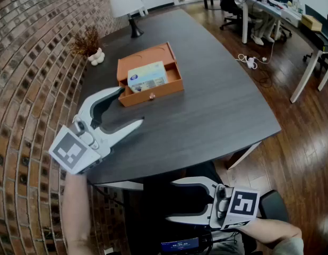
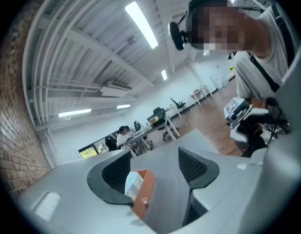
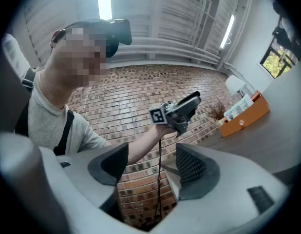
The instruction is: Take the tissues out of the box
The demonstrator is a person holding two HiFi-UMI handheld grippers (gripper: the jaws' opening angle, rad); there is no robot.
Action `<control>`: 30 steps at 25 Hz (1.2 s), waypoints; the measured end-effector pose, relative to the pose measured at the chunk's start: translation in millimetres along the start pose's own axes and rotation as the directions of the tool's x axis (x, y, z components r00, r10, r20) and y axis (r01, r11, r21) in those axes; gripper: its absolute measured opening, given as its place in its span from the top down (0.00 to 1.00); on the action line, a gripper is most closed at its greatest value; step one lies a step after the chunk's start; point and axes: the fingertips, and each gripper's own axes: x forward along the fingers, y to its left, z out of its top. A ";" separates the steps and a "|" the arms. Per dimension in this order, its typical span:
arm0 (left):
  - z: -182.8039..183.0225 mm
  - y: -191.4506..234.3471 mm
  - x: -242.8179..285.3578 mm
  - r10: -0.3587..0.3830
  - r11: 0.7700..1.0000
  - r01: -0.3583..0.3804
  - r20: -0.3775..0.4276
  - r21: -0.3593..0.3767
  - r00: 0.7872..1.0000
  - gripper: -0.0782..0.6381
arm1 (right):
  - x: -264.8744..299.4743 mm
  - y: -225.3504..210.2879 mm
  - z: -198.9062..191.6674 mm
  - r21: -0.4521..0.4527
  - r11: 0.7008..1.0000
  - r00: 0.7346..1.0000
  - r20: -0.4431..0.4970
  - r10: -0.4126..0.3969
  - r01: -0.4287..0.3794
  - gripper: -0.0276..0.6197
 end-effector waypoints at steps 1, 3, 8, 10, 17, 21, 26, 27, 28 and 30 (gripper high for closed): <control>-4.4 12.5 14.9 -0.012 1.000 0.011 -0.014 -0.025 1.000 0.46 | -1.9 1.6 -0.4 0.005 1.000 1.000 -0.005 -0.003 0.003 0.47; -18.2 36.8 41.3 -0.035 0.997 0.031 -0.058 -0.070 0.998 0.43 | -4.0 5.2 -1.0 0.016 1.000 1.000 -0.007 -0.006 0.006 0.47; -79.1 71.2 89.2 -0.129 0.985 0.095 -0.256 -0.141 0.958 0.28 | -5.2 6.6 0.2 0.058 0.998 1.000 0.025 -0.014 0.013 0.47; -95.5 70.8 106.2 -0.192 0.978 0.155 -0.319 -0.137 0.928 0.22 | -10.5 1.8 0.5 0.061 0.998 0.999 0.032 -0.030 0.028 0.47; -136.1 71.4 144.6 -0.334 0.939 0.328 -0.512 -0.105 0.791 0.14 | -10.6 -1.9 4.7 0.079 0.996 0.998 0.047 -0.035 0.031 0.47; -145.9 74.1 161.1 -0.389 0.920 0.348 -0.510 -0.178 0.767 0.18 | -13.1 -6.5 7.3 0.084 0.996 0.998 0.047 -0.046 0.042 0.47; -156.7 72.0 162.2 -0.436 0.900 0.372 -0.500 -0.228 0.749 0.36 | -15.9 -12.2 9.1 0.086 0.995 0.998 0.047 -0.052 0.048 0.47; -156.1 72.5 162.1 -0.436 0.900 0.372 -0.498 -0.227 0.749 0.36 | -16.1 -12.9 9.3 0.087 0.995 0.997 0.047 -0.053 0.049 0.47; -155.6 72.6 162.2 -0.435 0.900 0.373 -0.499 -0.225 0.750 0.37 | -16.3 -13.2 9.0 0.089 0.995 0.997 0.048 -0.054 0.050 0.47; -154.1 73.0 161.5 -0.429 0.903 0.369 -0.500 -0.218 0.752 0.39 | -16.4 -12.4 8.0 0.092 0.995 0.997 0.050 -0.053 0.049 0.47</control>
